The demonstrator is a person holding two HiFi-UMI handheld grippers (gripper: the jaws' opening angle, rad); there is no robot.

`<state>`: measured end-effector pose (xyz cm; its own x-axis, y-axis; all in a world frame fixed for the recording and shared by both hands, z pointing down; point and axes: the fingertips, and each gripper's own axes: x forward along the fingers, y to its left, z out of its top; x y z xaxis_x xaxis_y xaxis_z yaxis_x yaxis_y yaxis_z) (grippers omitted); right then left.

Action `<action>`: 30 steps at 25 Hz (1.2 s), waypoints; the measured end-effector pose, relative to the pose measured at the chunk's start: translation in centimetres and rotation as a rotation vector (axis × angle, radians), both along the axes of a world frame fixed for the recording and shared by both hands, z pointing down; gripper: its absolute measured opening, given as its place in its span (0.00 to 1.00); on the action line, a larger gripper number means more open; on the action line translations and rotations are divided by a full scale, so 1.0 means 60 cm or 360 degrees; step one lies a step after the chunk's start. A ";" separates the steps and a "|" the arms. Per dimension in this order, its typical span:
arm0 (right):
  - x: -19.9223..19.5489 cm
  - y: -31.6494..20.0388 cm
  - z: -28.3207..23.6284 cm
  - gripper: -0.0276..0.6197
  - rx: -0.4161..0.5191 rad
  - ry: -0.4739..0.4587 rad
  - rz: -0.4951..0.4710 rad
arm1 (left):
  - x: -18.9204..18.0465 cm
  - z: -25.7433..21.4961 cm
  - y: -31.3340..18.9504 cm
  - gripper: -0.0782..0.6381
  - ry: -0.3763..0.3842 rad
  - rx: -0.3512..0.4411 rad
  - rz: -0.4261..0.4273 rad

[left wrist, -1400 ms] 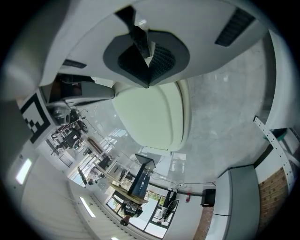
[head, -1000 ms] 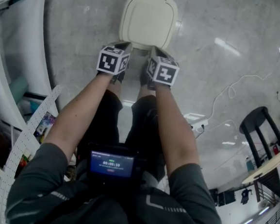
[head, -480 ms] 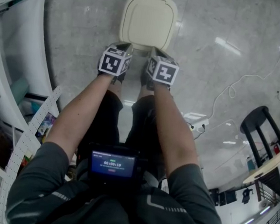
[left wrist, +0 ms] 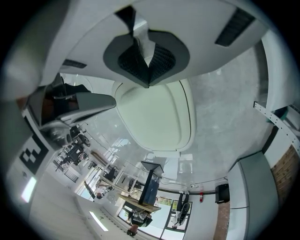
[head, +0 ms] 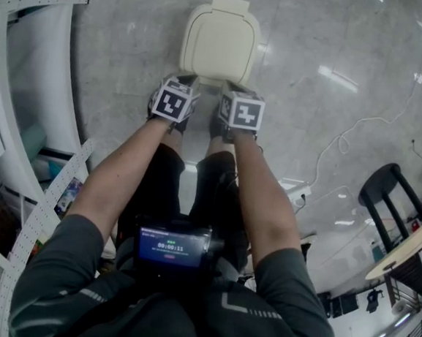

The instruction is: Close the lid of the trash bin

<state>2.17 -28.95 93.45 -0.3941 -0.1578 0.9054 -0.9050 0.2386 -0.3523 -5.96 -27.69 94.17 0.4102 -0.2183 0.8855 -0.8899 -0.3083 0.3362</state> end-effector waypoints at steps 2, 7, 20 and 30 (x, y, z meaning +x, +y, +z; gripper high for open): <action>0.003 -0.010 -0.024 0.06 0.0058 0.0006 -0.0007 | 0.001 -0.024 -0.008 0.10 0.0023 0.0022 -0.0037; -0.007 -0.076 -0.119 0.06 0.0255 -0.0092 0.0025 | -0.005 -0.126 -0.064 0.10 0.0041 0.0251 -0.0063; -0.012 -0.187 -0.463 0.06 0.0761 -0.0421 0.0029 | -0.050 -0.487 -0.188 0.10 0.0197 0.0867 -0.0213; -0.011 -0.197 -0.680 0.06 0.1099 -0.0470 -0.0026 | -0.081 -0.732 -0.193 0.10 0.0313 0.1240 -0.0226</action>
<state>1.49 -40.78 52.63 -0.6125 -0.6437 0.4589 -0.7904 0.5062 -0.3450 -10.79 -39.25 50.26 0.4643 -0.8035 0.3725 -0.8851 -0.4068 0.2259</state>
